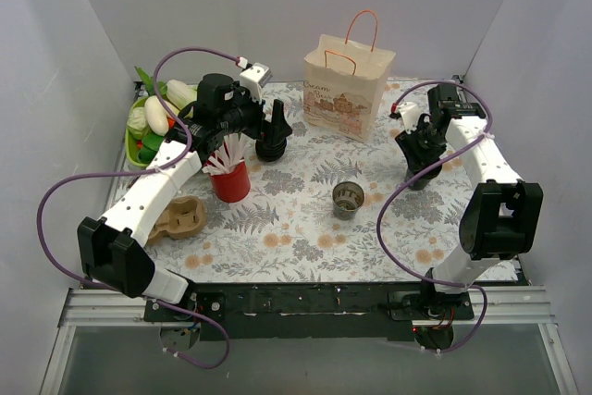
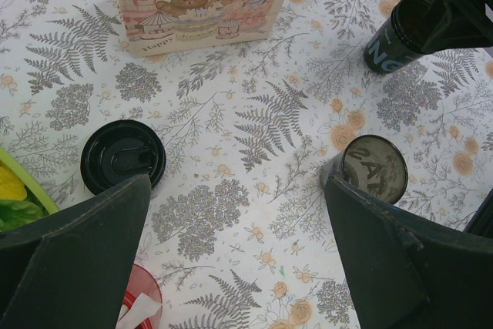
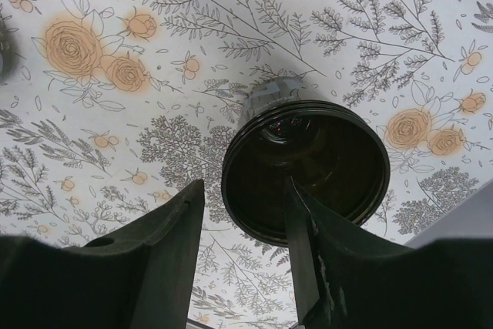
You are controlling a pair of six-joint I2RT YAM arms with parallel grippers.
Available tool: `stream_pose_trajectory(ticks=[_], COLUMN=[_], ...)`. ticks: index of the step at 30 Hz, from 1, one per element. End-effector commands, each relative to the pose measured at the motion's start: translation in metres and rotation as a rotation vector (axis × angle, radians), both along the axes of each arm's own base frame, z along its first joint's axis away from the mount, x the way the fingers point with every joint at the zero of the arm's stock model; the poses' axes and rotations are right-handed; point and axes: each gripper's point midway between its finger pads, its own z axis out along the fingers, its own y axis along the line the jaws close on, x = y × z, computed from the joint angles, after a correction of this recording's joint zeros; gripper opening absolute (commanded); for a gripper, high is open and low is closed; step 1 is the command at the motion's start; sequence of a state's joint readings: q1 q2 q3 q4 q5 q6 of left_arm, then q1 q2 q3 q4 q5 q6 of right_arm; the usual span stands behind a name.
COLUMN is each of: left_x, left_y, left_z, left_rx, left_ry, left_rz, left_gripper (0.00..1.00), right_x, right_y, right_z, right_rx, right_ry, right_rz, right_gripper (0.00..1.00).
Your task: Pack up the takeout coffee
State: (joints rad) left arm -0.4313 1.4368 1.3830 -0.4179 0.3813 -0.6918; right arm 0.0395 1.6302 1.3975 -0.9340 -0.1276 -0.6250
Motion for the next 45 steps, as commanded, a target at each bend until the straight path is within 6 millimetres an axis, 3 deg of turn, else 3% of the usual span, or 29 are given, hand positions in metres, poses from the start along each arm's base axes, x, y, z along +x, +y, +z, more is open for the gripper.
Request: stream_pose_trajectory(ticks=[1,4,8,19,29,33,37,42,45], left_x=[0.001,0.002,0.002,0.003,0.002,0.002,0.002,0.0,-0.006], left_y=[-0.003,-0.004,-0.002,-0.002,-0.004,-0.005,-0.005,-0.008,-0.015], left_z=[0.02,0.02,0.02,0.018,0.017,0.017,0.018,0.021,0.028], left_rx=[-0.02,-0.019,-0.016,-0.012,-0.021,-0.023,-0.024,-0.005,0.018], left_ry=[-0.045,-0.045,-0.047,-0.046,-0.038,-0.037,-0.039,-0.068,-0.107], left_rz=[-0.009,-0.011,-0.006,-0.002,-0.011,-0.014,-0.016,-0.069,-0.149], left_gripper=[0.98,0.98,0.98,0.98,0.98,0.98,0.98,0.98,0.98], right_x=[-0.011,-0.016,-0.008,0.004,0.004,0.006,0.01,0.014,0.017], right_y=[0.01,0.01,0.006,-0.028,-0.093,-0.107,-0.097,-0.097,-0.094], right_z=[0.0,-0.017,-0.021,-0.029,-0.034,-0.028,-0.018,0.009,0.035], right_rx=[0.06,0.064,0.04,-0.088,-0.122,-0.109,-0.057,-0.048,-0.026], right_ry=[0.037,0.1,0.081,0.063,0.087,0.08,0.047,-0.013,-0.044], right_rz=[0.016,-0.002,-0.036,-0.116,-0.295,-0.323,-0.299,-0.329,-0.357], right_gripper=[0.54,0.57,0.56,0.42,0.39,0.39,0.44,0.54,0.56])
